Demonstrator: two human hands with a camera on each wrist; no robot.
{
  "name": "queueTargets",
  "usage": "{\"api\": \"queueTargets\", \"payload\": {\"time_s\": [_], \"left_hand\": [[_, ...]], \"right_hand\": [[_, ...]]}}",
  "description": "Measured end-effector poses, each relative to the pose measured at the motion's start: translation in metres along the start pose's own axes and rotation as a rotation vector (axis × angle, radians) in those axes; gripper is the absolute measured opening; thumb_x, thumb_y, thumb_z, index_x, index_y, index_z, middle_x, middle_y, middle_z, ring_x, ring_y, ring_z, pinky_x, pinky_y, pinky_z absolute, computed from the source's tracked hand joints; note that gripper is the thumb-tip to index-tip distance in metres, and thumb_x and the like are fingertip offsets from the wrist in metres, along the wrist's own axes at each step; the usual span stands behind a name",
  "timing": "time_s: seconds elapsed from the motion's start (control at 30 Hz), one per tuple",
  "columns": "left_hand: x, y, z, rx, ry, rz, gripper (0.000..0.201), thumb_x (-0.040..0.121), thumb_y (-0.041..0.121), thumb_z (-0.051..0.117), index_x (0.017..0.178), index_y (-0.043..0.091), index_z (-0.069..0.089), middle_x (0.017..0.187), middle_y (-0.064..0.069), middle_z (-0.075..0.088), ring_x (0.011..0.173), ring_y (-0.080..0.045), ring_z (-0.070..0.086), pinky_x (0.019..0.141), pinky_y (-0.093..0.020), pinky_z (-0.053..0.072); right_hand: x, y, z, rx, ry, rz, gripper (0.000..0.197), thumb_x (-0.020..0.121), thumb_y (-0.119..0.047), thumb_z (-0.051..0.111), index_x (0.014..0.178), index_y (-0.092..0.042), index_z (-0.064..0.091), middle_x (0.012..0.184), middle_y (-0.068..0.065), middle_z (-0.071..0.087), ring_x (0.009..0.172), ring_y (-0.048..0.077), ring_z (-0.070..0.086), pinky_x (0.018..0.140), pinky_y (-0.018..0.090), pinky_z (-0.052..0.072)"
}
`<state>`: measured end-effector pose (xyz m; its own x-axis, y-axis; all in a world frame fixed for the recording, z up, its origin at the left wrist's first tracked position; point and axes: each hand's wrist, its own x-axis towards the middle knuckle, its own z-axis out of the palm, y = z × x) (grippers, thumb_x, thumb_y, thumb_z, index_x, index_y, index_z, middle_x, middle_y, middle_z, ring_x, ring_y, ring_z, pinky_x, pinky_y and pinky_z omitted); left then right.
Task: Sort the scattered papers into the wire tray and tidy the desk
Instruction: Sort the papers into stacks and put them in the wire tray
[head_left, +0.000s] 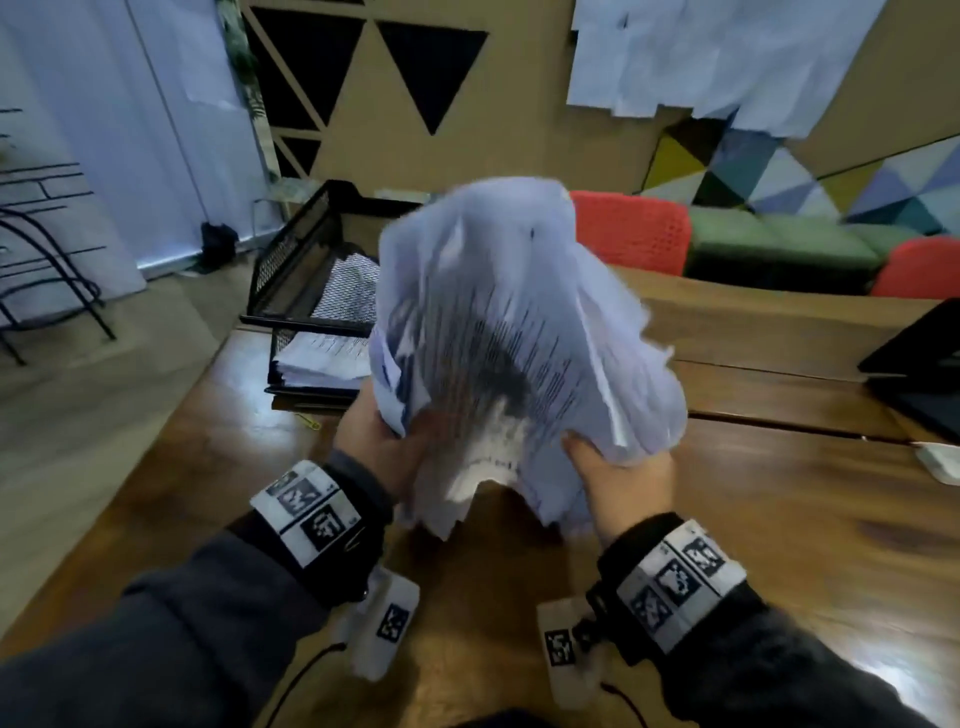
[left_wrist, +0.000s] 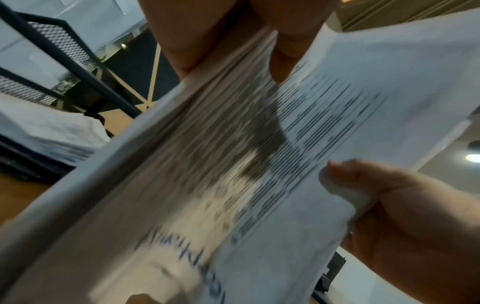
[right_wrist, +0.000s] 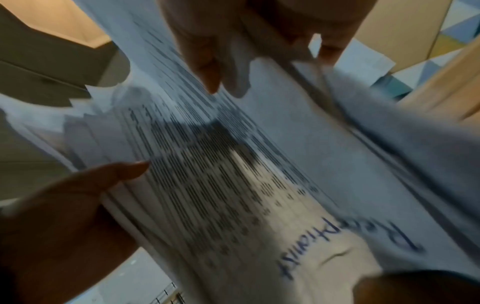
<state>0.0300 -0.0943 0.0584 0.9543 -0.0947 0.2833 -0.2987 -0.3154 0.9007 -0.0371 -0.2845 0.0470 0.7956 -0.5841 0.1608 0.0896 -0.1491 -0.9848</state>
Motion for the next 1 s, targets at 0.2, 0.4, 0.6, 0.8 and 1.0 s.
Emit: {"api": "queueTargets", "payload": {"time_s": [0.2,0.4,0.6,0.8,1.0], "left_hand": [[0.018,-0.006,-0.021,-0.280,0.058,-0.055,0.016,0.071,0.011,0.072,0.079,0.016,0.059,0.075,0.008,0.061,0.071,-0.003,0.060,0.058,-0.006,0.047],[0.010,0.005,0.011,-0.101,-0.054,-0.165,0.019,0.080,0.022,0.068,0.095,0.016,0.058,0.076,0.012,0.058,0.071,-0.006,0.058,0.049,-0.011,0.040],[0.028,0.019,-0.026,-0.547,-0.155,-0.042,0.023,0.070,0.000,0.071,0.073,0.023,0.072,0.070,0.014,0.074,0.067,0.001,0.069,0.056,-0.015,0.054],[0.009,0.002,-0.002,-0.029,-0.077,-0.170,0.021,0.072,0.012,0.069,0.091,0.011,0.060,0.073,0.011,0.065,0.077,-0.018,0.064,0.058,-0.017,0.051],[0.001,0.031,-0.008,-0.196,0.112,-0.100,0.025,0.084,-0.001,0.053,0.096,0.021,0.057,0.077,0.006,0.059,0.071,-0.010,0.057,0.055,-0.015,0.050]], "right_hand": [[0.018,0.003,-0.032,0.201,-0.081,0.113,0.046,0.055,-0.017,0.088,0.092,-0.025,0.063,0.096,-0.002,0.071,0.089,0.011,0.069,0.078,0.033,0.054],[0.042,-0.005,-0.016,0.076,-0.029,0.168,0.033,0.068,-0.005,0.078,0.088,-0.023,0.059,0.091,-0.001,0.066,0.091,0.027,0.063,0.079,0.036,0.050],[0.047,-0.024,-0.037,0.399,-0.265,0.057,0.056,0.047,0.002,0.079,0.097,-0.014,0.061,0.084,-0.001,0.075,0.081,0.016,0.071,0.068,0.028,0.057],[0.036,-0.002,-0.020,0.232,-0.209,0.174,0.048,0.053,-0.005,0.086,0.097,-0.010,0.067,0.084,0.001,0.075,0.085,0.026,0.068,0.078,0.036,0.054],[0.022,-0.037,-0.017,0.345,0.003,-0.042,0.030,0.073,0.010,0.068,0.082,-0.019,0.071,0.080,-0.004,0.075,0.082,0.020,0.070,0.077,0.031,0.056]]}}
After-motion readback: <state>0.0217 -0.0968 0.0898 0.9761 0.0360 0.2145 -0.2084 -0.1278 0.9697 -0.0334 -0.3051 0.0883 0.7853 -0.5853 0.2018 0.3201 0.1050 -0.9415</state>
